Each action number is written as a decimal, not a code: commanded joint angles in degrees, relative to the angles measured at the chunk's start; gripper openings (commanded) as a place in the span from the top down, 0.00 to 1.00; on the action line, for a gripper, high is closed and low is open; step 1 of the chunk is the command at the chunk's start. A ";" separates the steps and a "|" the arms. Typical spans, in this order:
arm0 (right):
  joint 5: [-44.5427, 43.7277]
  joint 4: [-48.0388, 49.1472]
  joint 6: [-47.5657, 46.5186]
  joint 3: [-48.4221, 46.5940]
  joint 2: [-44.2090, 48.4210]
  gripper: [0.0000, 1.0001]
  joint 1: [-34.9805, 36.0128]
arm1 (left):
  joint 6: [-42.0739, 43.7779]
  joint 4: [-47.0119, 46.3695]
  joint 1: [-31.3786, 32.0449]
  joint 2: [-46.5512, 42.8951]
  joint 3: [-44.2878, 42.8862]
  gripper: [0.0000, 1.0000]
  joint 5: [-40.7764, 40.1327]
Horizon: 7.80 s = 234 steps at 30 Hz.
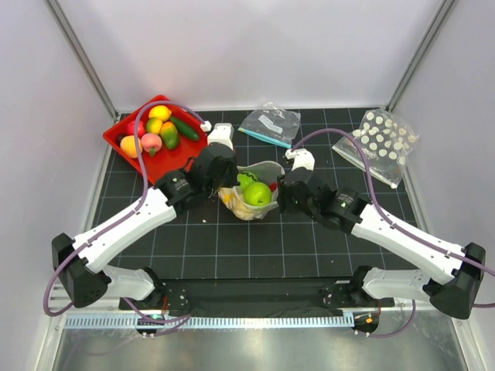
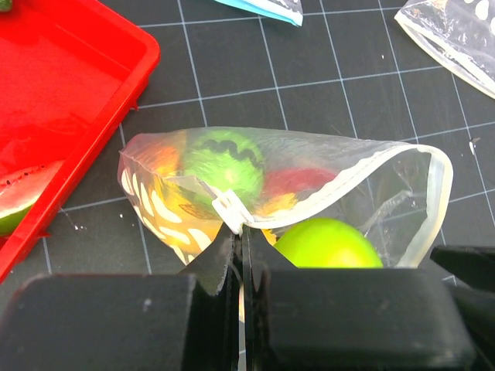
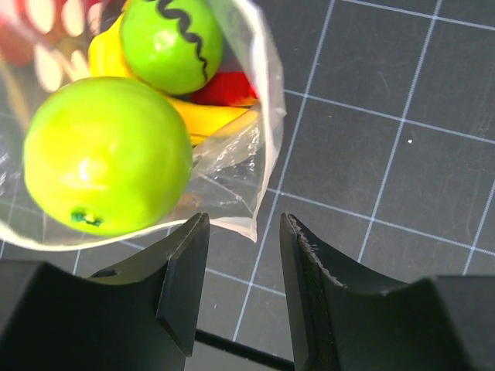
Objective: Place the food in the zip-top bag and seal the zipper
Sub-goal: Adjust the zipper food storage bag at the center of the board, then zip the zipper food storage bag at the center of the board.
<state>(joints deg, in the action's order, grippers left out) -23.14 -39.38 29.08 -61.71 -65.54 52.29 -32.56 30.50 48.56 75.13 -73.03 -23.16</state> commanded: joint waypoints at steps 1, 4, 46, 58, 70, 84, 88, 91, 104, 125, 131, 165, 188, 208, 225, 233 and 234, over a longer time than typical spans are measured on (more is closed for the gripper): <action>0.64 2.46 0.45 -0.07 -1.08 0.52 -1.58 | 0.39 -1.94 -0.65 -2.80 0.08 1.00 -0.22; 0.81 3.60 0.63 0.71 -1.35 0.53 -2.19 | 0.56 -1.76 -0.83 -3.24 0.26 1.00 -0.22; 1.17 14.35 1.24 8.02 3.49 0.99 -6.85 | 1.71 -1.85 -0.92 -5.17 2.11 1.00 0.04; 5.37 -13.97 -0.60 -5.61 16.32 0.99 -6.50 | -1.28 -6.68 -0.92 -1.74 5.53 1.00 6.64; 7.67 -19.25 -2.72 -6.22 7.07 0.99 -0.44 | 2.76 -4.22 -1.80 -0.34 0.52 1.00 1.02; 11.71 -15.39 -6.58 -4.82 19.56 0.43 0.00 | 11.63 -14.24 -1.80 2.91 -0.53 1.00 12.52; 9.43 -10.91 -7.54 -4.82 20.10 0.43 0.00 | 14.27 -17.22 -1.80 1.86 1.75 1.00 15.24; 6.11 -5.90 -9.21 -3.85 19.05 0.38 -0.08 | 15.59 -18.20 -1.80 1.16 1.93 1.00 17.26; -8.66 0.62 -16.08 -2.10 6.92 0.21 -0.17 | 16.38 -13.63 -1.80 0.19 -0.53 1.00 20.87; 28.75 6.06 -8.61 -3.06 10.69 0.81 4.48 | 11.74 -14.58 -1.80 15.47 -12.39 0.99 70.95; 28.60 8.96 -7.90 -0.43 12.19 0.28 4.57 | 13.83 -15.73 -1.80 17.59 -9.24 1.00 73.96; 37.76 17.99 -10.01 12.39 20.28 0.39 -33.72 | 37.99 -15.38 0.14 8.72 3.51 1.00 65.62; 73.76 54.04 -4.03 30.94 25.73 0.42 -33.49 | 42.14 -22.42 0.05 0.98 9.05 1.00 78.88; 80.09 66.09 -0.70 35.96 24.32 0.99 -30.06 | 42.58 -21.01 -0.92 0.80 8.96 1.00 79.41; 60.04 50.10 -7.90 35.17 34.87 0.99 -29.79 | 42.13 -20.83 -3.38 -0.07 8.87 0.84 75.71; 61.81 52.21 -7.99 35.35 30.82 0.56 -29.79 | 40.82 -20.31 -3.38 2.30 8.44 0.82 73.08; 61.72 52.29 -7.99 35.61 30.73 0.51 -29.79 | 40.90 -20.13 -3.38 2.47 8.26 0.81 72.82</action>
<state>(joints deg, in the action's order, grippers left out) 39.05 10.98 21.85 -25.28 -34.70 22.17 8.27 12.19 45.45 77.17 -63.53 50.76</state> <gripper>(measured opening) 0.456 0.179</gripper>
